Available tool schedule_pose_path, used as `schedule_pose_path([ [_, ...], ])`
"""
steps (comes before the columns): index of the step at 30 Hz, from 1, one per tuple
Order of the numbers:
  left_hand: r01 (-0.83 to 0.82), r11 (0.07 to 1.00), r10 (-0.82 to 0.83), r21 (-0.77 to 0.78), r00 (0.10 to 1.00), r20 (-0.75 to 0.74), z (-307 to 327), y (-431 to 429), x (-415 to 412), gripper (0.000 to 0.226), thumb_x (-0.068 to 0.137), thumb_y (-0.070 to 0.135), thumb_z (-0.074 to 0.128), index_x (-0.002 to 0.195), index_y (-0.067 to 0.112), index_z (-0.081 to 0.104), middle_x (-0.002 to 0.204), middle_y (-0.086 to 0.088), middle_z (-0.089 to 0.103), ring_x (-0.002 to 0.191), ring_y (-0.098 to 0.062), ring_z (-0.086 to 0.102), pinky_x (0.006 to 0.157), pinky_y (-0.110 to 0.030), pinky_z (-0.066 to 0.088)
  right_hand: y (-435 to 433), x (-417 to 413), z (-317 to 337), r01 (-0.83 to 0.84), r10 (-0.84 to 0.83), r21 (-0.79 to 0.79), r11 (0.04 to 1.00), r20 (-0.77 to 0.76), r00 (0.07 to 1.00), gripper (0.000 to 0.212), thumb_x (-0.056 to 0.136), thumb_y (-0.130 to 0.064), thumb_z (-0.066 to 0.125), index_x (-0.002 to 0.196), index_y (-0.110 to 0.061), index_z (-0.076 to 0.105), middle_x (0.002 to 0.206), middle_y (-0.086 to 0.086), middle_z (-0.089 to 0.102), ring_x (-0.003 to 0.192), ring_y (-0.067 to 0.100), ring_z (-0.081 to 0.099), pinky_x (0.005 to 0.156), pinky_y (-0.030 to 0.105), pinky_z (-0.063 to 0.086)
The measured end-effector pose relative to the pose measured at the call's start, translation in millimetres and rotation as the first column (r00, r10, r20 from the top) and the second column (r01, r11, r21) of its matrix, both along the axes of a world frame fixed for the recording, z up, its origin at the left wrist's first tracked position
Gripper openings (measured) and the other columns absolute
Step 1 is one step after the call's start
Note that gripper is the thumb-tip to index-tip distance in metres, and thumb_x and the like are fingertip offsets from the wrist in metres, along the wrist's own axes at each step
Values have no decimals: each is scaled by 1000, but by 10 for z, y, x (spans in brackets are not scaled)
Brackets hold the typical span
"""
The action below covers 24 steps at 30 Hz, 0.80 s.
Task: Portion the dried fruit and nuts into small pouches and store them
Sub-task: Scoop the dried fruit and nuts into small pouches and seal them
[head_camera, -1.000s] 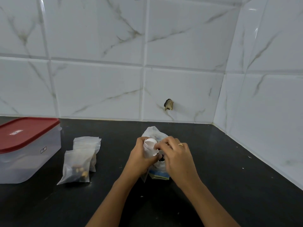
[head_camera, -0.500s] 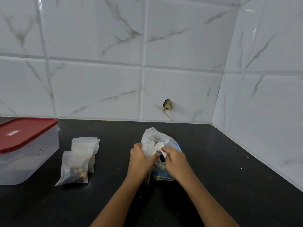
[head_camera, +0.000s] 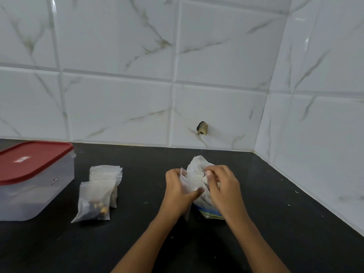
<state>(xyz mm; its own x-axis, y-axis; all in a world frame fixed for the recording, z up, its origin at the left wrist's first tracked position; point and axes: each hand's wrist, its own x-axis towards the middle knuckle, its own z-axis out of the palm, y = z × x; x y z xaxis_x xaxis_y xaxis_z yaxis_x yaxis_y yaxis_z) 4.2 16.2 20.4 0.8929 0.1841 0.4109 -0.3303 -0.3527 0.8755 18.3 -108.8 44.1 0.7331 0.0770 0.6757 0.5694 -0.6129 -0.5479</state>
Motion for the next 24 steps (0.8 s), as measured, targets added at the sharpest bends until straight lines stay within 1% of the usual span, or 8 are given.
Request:
schedule_pose_path([
  [3,14,997,-12,-71,1000,19,56,195,-53,57,75,15,75,110,17,30,108,-1,47,94,-10,55,65,-10,47,279,-134,183,-315,289,-60,947,-265,920,16,93,-30,53,103,-21,61,108,-7,52,92,3,54,74,9,43],
  [6,14,1000,-14,-14,1000,12,77,459,-66,58,76,12,73,109,18,26,101,2,51,86,-8,58,62,-5,46,542,-66,282,-332,232,-231,914,-375,898,16,90,-28,58,101,-18,62,108,-2,49,93,10,51,78,17,42],
  [10,9,998,-8,57,1000,-28,-84,760,-57,70,73,12,75,118,20,22,108,9,45,95,-5,55,70,-6,47,834,34,147,-329,289,-39,943,-390,874,4,89,-19,60,85,-19,61,94,-1,56,88,18,58,79,34,54],
  [11,24,999,-21,48,999,-48,-95,796,-59,71,74,14,75,120,21,21,108,11,43,97,-5,53,70,-8,48,861,62,99,-320,291,-27,947,-348,891,5,89,-16,59,86,-16,62,92,-1,57,88,18,58,79,32,54],
  [14,48,991,-62,-123,993,-105,-31,861,-39,49,81,15,69,114,22,33,107,4,51,91,-5,55,60,-11,50,843,123,28,-244,231,-26,969,-237,944,9,89,-10,58,91,-7,66,90,3,59,84,14,55,72,10,44],
  [18,-7,964,-12,-265,998,-69,-24,856,-30,13,91,16,55,102,14,50,99,-4,58,77,-4,56,51,-6,46,763,137,-60,-262,280,105,959,-243,929,9,87,-7,61,89,-14,66,90,4,63,82,15,59,78,30,52],
  [21,-22,943,-1,-331,997,-71,-59,862,-26,2,94,16,52,92,17,52,90,-8,57,66,-10,54,49,-19,48,774,105,-92,-281,356,263,923,-305,883,19,85,-7,64,94,-23,60,90,-2,61,80,12,60,76,23,51],
  [24,-29,919,-4,-392,996,-84,-77,882,-7,9,95,17,50,86,19,50,85,-10,53,60,-13,52,49,-29,48,754,129,-86,-244,390,404,882,-334,858,26,83,2,63,97,-19,59,82,-3,58,75,13,60,75,24,53],
])
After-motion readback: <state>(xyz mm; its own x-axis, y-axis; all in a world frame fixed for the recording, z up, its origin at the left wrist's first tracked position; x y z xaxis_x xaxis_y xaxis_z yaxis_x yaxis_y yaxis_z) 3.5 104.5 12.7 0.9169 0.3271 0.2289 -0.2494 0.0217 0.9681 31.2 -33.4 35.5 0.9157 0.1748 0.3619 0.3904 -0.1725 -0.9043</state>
